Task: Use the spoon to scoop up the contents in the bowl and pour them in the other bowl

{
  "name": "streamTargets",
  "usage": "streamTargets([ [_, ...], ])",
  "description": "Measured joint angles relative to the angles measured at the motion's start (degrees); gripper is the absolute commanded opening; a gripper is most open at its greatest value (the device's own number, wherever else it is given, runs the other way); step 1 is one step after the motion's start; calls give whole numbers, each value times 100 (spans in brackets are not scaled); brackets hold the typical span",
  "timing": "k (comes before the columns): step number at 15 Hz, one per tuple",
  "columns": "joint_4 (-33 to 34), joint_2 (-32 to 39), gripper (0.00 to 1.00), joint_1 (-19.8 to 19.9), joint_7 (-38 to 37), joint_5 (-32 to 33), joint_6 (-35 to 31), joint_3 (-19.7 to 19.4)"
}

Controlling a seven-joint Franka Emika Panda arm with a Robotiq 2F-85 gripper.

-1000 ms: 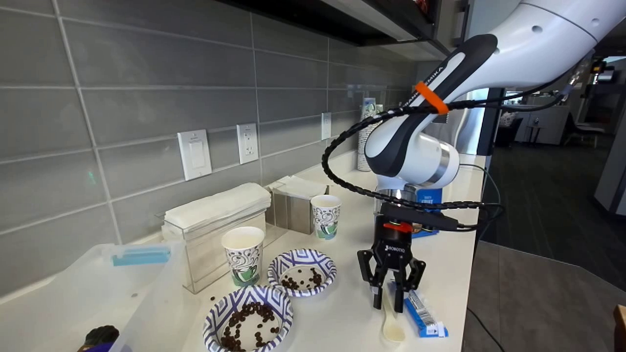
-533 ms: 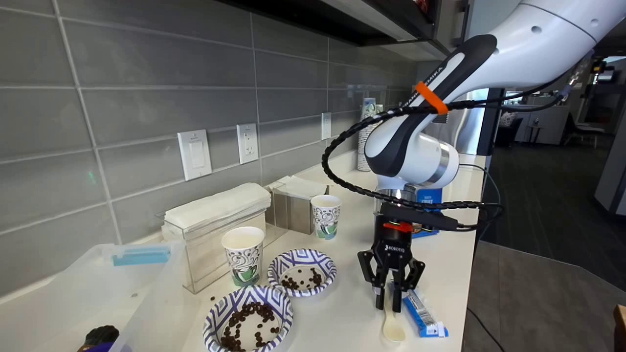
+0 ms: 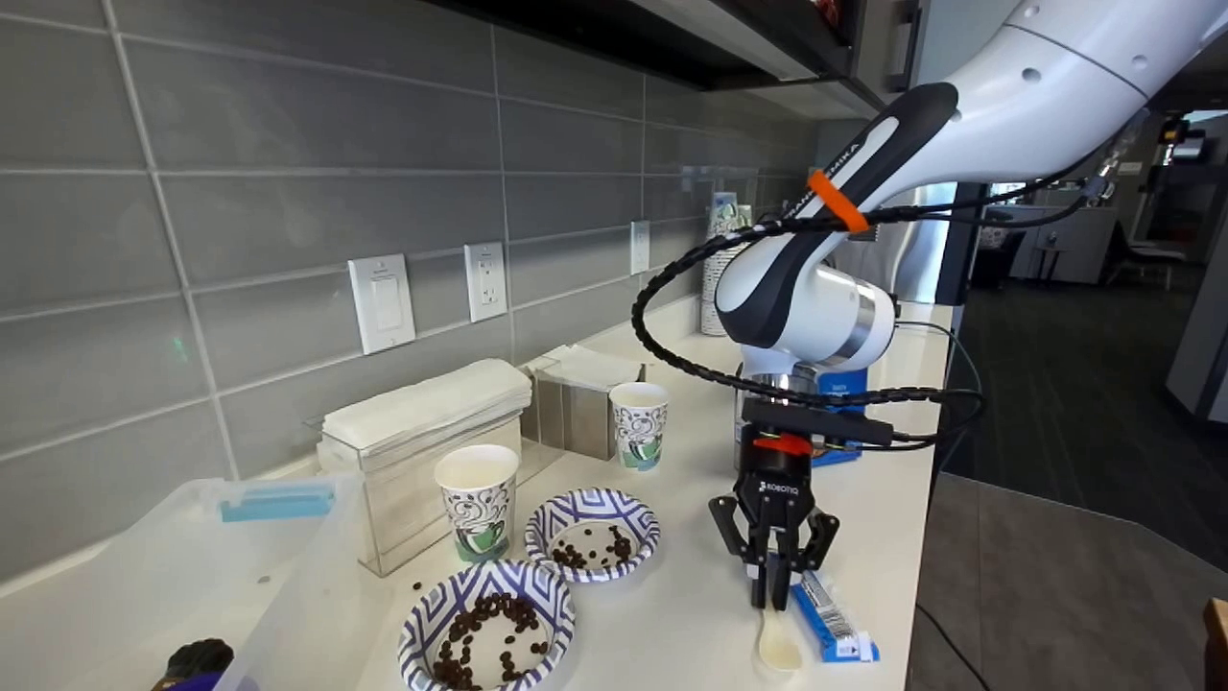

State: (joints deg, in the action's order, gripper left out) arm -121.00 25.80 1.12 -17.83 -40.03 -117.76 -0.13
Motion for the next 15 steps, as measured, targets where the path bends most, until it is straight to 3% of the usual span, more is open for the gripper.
streamTargets([
  [2, 118, 89, 0, 10, -116, 0, 160, -30],
  [8, 199, 46, 3, -82, -126, 8, 218, 2],
  [15, -54, -770, 3, -492, -132, 44, -108, 154],
])
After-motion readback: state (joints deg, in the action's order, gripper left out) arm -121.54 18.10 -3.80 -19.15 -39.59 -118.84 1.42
